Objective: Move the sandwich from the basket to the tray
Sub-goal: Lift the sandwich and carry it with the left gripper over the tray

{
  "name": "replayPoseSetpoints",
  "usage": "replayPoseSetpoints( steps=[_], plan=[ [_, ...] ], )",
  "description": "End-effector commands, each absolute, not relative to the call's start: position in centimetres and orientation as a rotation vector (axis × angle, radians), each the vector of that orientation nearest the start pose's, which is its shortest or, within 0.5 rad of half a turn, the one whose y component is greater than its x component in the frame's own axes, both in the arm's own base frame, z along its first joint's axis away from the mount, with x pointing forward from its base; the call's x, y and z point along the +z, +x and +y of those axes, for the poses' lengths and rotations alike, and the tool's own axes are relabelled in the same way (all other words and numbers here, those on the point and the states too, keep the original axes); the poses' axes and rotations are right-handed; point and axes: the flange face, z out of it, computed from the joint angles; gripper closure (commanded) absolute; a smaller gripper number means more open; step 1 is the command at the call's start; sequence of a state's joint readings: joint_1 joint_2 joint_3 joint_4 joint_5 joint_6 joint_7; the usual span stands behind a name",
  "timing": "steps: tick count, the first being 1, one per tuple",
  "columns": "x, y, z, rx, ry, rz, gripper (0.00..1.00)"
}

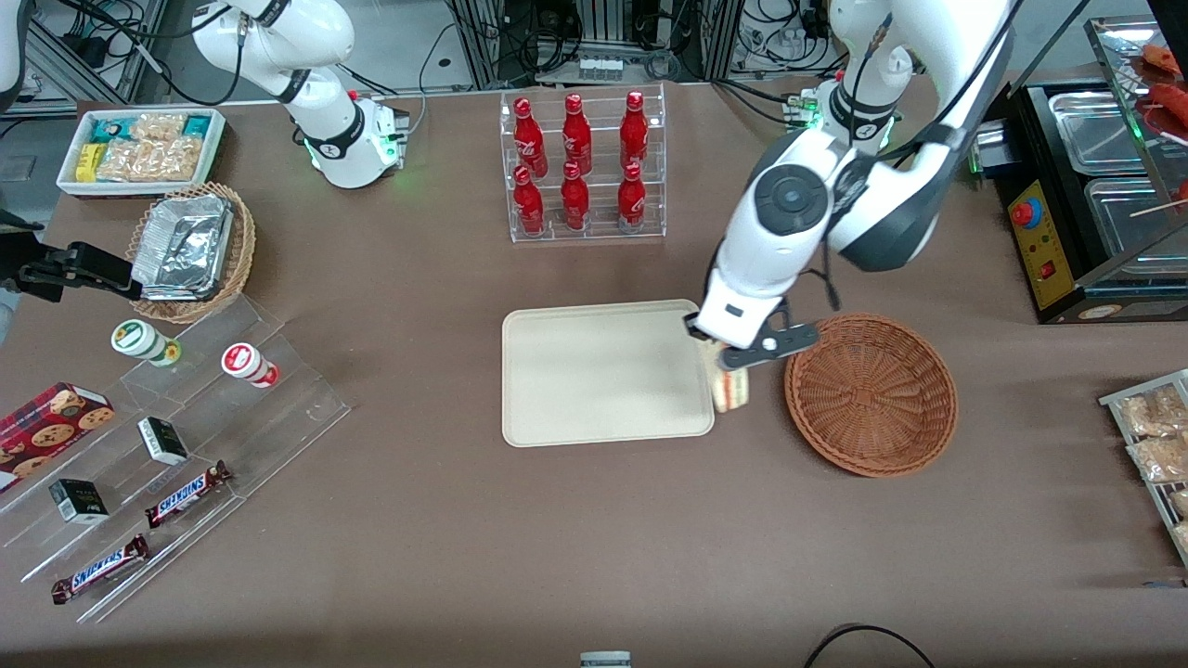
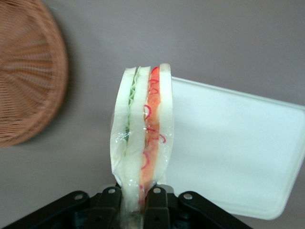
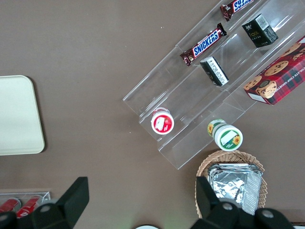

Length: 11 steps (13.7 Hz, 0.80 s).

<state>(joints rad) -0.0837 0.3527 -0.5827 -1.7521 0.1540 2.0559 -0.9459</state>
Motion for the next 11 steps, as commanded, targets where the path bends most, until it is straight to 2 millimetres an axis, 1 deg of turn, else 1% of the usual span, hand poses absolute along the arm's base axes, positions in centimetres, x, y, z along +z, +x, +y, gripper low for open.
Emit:
replayPoseSetpoints(
  steps=[1, 2, 3, 5, 6, 7, 8, 9, 11],
  plan=[
    [37.6, 52.6, -41.7, 0.009, -3.211, -0.241, 1.0],
    [36.5, 51.9, -43.3, -0.006, -3.222, -0.215, 1.0],
    [35.6, 51.3, -44.6, -0.006, -3.216, -0.189, 1.0],
    [33.2, 49.6, -47.6, -0.041, -3.18, -0.079, 1.0],
    [31.3, 49.6, -48.1, -0.031, -3.162, -0.068, 1.0],
    [29.9, 49.8, -48.3, -0.032, -3.148, -0.08, 1.0],
    [28.8, 48.4, -49.9, -0.042, -3.135, -0.059, 1.0],
    [28.4, 47.8, -51.1, -0.048, -3.136, -0.077, 1.0],
    [26.8, 47.9, -51.3, -0.013, -3.134, -0.101, 1.0]
  ],
)
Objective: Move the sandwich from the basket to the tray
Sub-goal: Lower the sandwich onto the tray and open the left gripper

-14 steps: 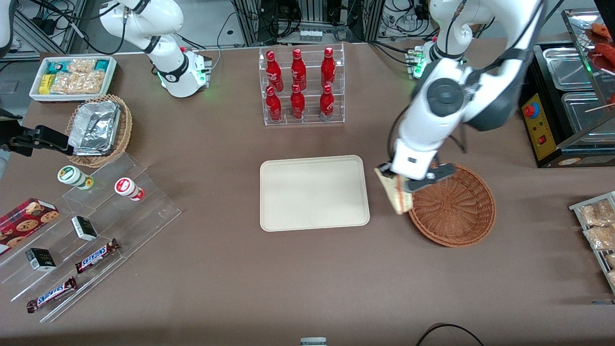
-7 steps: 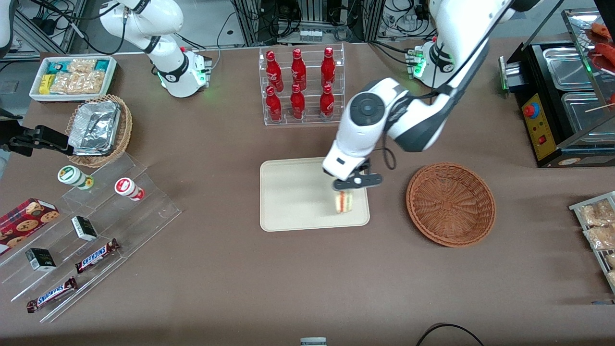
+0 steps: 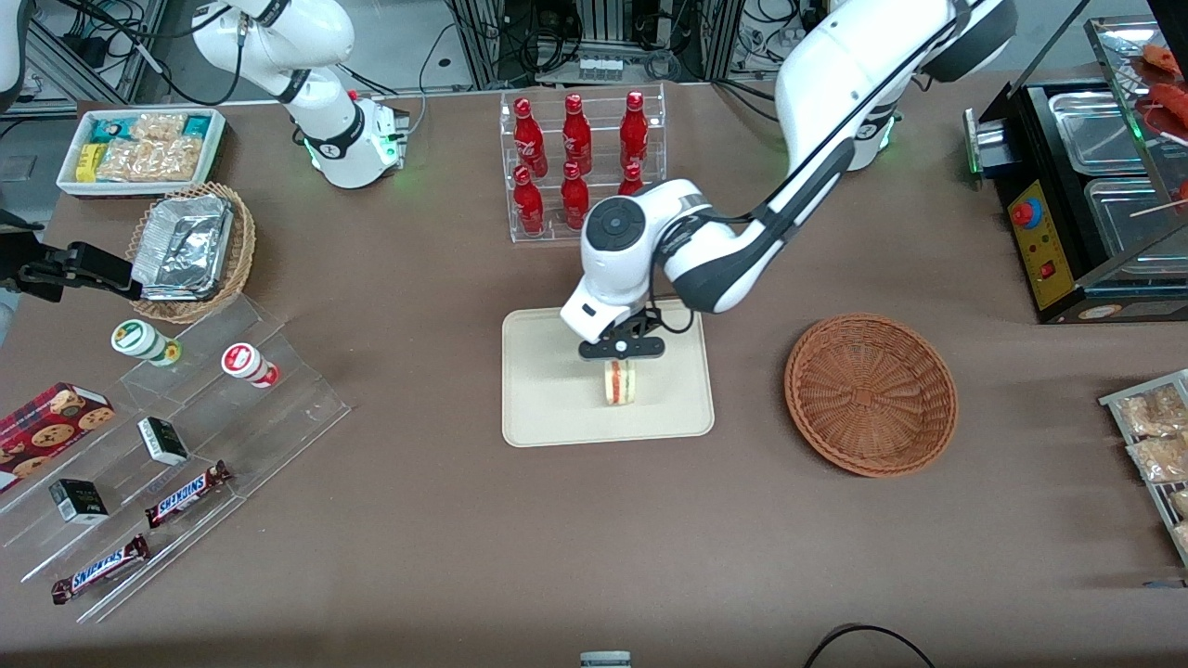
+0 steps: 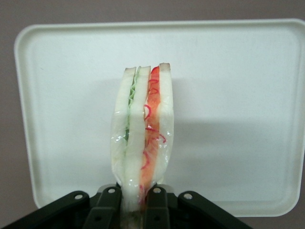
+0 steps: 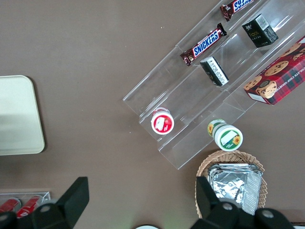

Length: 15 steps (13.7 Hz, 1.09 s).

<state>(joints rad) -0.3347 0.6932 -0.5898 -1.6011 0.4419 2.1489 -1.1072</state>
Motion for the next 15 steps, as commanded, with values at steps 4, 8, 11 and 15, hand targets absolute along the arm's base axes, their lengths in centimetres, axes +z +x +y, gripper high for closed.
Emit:
replayPoseSetpoints(
  steps=[4, 8, 11, 15],
  plan=[
    [24.9, 47.0, -52.7, -0.012, -3.12, -0.109, 1.0],
    [23.3, 46.8, -52.7, -0.064, -3.086, -0.135, 1.0],
    [23.4, 46.7, -53.1, -0.076, -3.103, -0.14, 0.83],
    [24.0, 47.0, -52.9, -0.101, -3.103, -0.138, 0.0]
  ],
)
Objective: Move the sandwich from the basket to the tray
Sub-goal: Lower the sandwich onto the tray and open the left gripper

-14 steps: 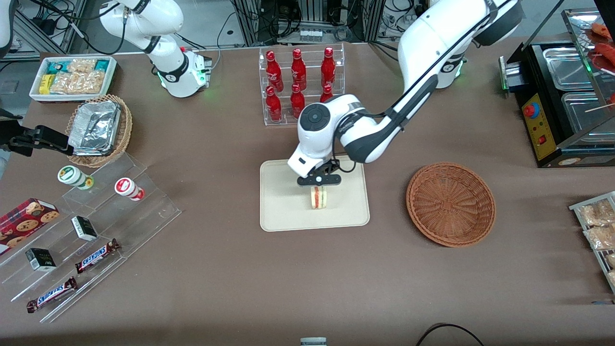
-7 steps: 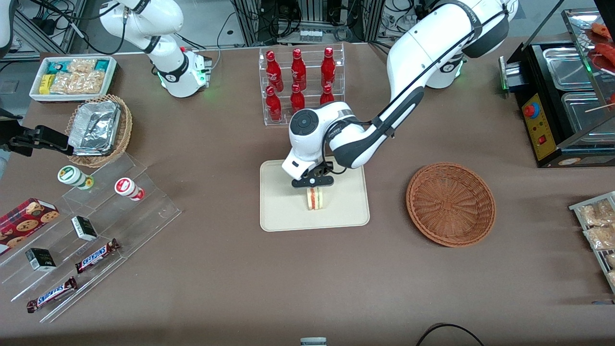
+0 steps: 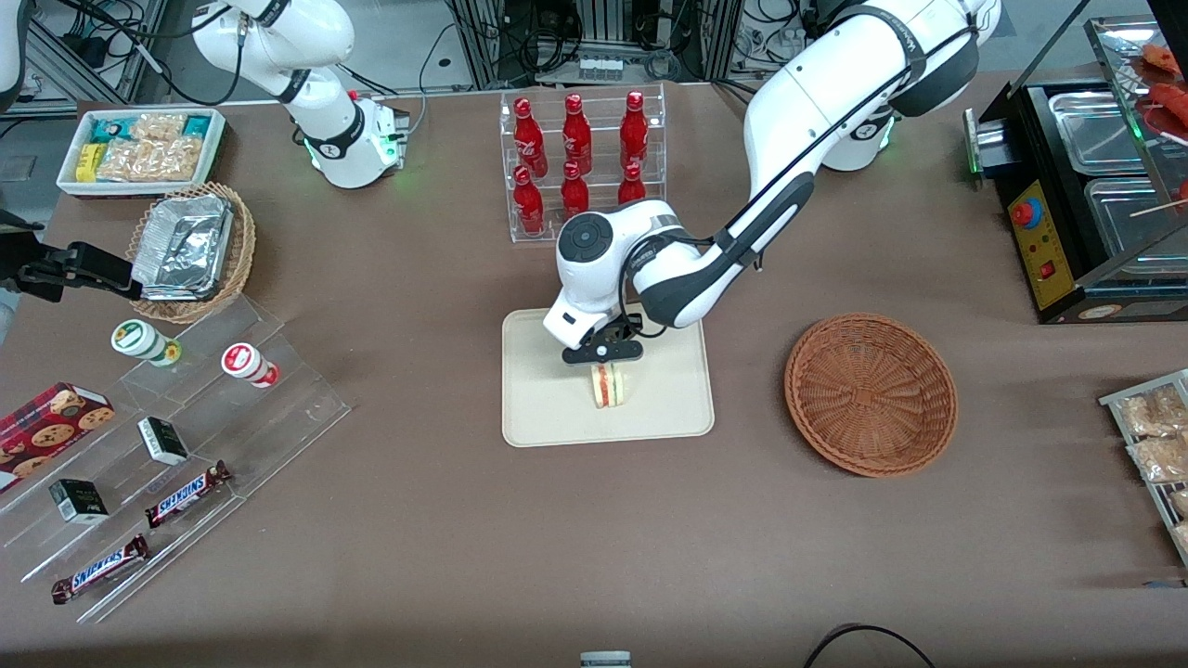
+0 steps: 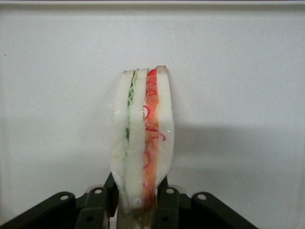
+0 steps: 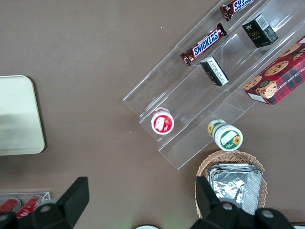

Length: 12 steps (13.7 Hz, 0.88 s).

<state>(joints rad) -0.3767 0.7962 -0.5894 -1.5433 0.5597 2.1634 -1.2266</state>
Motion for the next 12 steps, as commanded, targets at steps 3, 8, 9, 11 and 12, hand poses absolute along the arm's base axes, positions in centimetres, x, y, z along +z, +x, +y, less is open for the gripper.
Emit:
replayPoseSetpoints(
  steps=[3, 8, 9, 11, 12],
  plan=[
    [27.4, 48.3, -51.8, -0.147, -3.1, -0.191, 0.0],
    [37.6, 51.0, -46.7, -0.179, -3.048, -0.48, 0.0],
    [39.5, 51.6, -45.0, -0.157, -3.028, -0.528, 0.0],
    [43.6, 53.1, -41.1, -0.139, -3.029, -0.588, 0.0],
    [45.1, 53.7, -39.0, -0.111, -3.028, -0.587, 0.0]
  ],
)
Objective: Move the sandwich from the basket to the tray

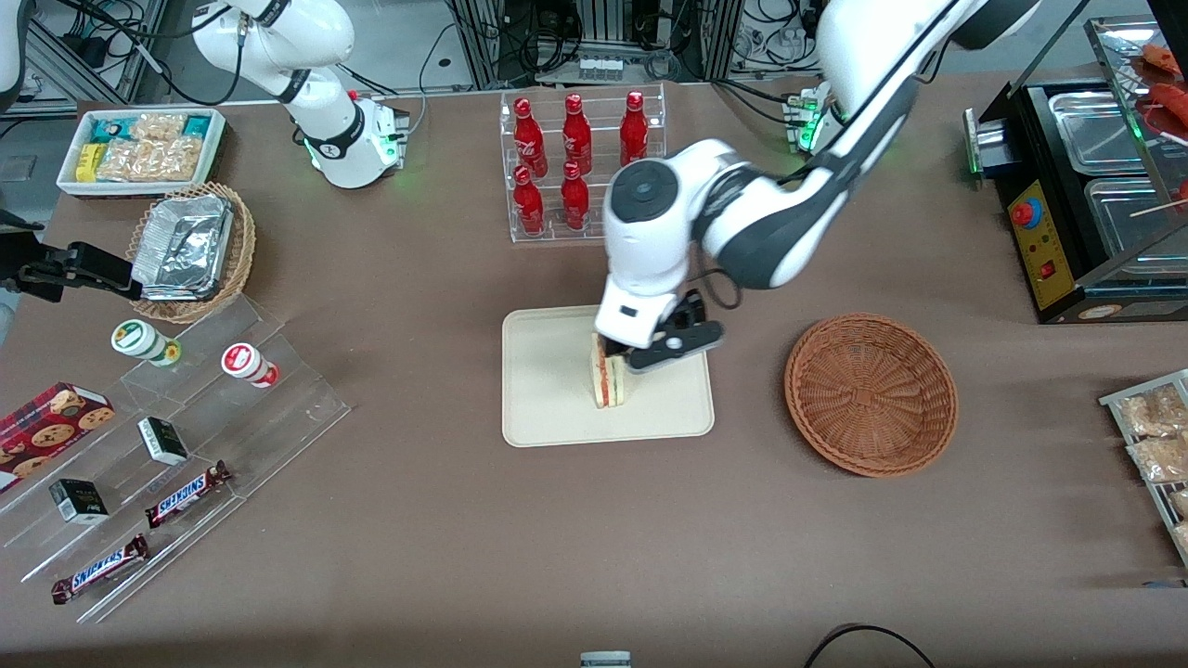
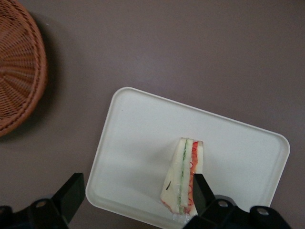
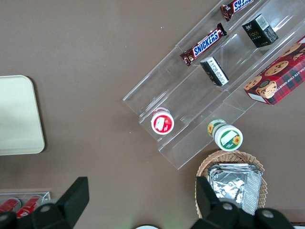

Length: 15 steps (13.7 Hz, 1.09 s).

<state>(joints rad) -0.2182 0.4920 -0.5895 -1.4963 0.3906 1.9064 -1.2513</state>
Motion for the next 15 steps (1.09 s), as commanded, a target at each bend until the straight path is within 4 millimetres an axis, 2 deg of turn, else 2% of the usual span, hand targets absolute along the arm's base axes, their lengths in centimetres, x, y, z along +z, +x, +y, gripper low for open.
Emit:
replayPoseSetpoints(
  steps=[1, 3, 5, 7, 9, 13, 14, 15],
  plan=[
    [46.9, 54.0, -36.5, -0.054, -3.027, -0.554, 0.0],
    [50.6, 54.8, -30.6, 0.021, -3.044, -0.48, 0.0],
    [53.4, 54.9, -25.3, 0.033, -3.058, -0.43, 0.0],
    [55.1, 54.6, -21.3, 0.067, -3.078, -0.338, 0.0],
    [56.8, 54.1, -18.6, 0.099, -3.103, -0.268, 0.0],
    [58.2, 52.1, -14.2, 0.103, -3.101, -0.152, 0.0],
    [58.8, 52.1, -11.2, 0.101, -3.124, -0.15, 0.0],
    [59.3, 51.6, -10.1, 0.098, -3.156, -0.119, 0.0]
  ],
)
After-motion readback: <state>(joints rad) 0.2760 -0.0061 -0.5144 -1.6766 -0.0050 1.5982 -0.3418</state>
